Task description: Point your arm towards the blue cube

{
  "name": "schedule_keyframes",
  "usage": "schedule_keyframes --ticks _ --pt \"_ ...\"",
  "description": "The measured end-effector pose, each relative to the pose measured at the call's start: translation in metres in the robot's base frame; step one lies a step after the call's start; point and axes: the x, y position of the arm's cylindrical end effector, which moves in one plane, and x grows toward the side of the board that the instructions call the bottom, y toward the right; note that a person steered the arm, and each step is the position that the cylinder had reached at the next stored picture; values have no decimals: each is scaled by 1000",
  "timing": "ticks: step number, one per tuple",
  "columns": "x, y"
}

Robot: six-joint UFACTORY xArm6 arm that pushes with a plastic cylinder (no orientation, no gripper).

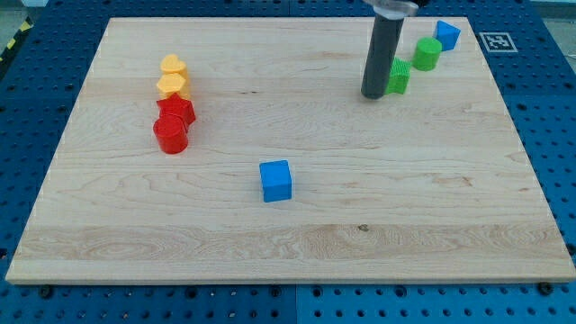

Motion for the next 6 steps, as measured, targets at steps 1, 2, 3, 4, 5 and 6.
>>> schedule_keyframes --ticks 1,2,3,4,5,6 --pt "44 4" --pt "81 -25" --pt "91 -97" --pt "102 -178" --pt "131 -226" --pt "158 -222"
